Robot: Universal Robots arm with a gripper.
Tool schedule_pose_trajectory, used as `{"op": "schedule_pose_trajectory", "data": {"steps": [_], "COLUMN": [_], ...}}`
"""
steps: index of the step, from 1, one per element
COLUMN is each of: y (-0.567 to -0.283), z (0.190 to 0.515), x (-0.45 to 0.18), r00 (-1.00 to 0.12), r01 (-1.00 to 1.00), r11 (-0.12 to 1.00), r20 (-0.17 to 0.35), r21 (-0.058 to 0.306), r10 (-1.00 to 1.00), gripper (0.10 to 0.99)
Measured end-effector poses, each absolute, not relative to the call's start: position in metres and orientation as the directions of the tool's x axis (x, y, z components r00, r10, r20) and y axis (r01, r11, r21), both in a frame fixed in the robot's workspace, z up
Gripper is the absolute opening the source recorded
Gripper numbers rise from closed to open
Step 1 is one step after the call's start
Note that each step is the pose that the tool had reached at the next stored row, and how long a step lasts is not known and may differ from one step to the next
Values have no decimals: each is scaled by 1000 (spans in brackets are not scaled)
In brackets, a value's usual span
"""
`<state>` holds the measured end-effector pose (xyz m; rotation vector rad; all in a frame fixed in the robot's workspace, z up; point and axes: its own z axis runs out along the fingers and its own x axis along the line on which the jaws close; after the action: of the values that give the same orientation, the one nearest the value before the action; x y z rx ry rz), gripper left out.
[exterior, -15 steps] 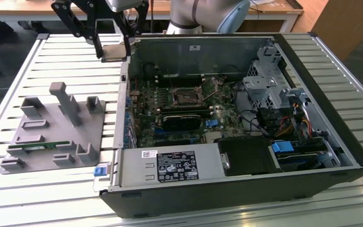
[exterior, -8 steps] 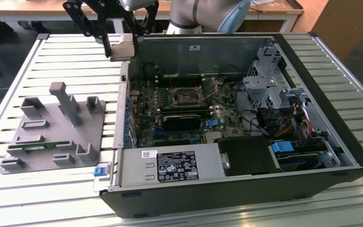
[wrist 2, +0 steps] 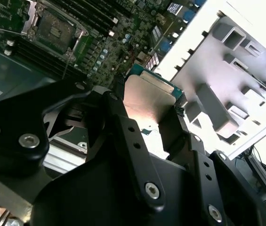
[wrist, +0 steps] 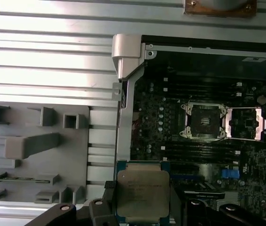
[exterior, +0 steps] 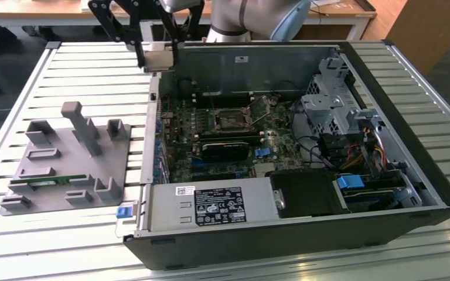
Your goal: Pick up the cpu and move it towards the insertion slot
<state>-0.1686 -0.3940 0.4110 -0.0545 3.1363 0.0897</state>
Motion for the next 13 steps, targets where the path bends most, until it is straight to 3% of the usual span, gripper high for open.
{"op": "schedule_pose_trajectory", "data": {"steps": [13], "y": [-379], "z": [410], "x": [-140], "r00": [-999], "r01": [-35], "r11": [997], "r20": [-5], "r21": [63], "r10": [-35], "gripper": [537]}}
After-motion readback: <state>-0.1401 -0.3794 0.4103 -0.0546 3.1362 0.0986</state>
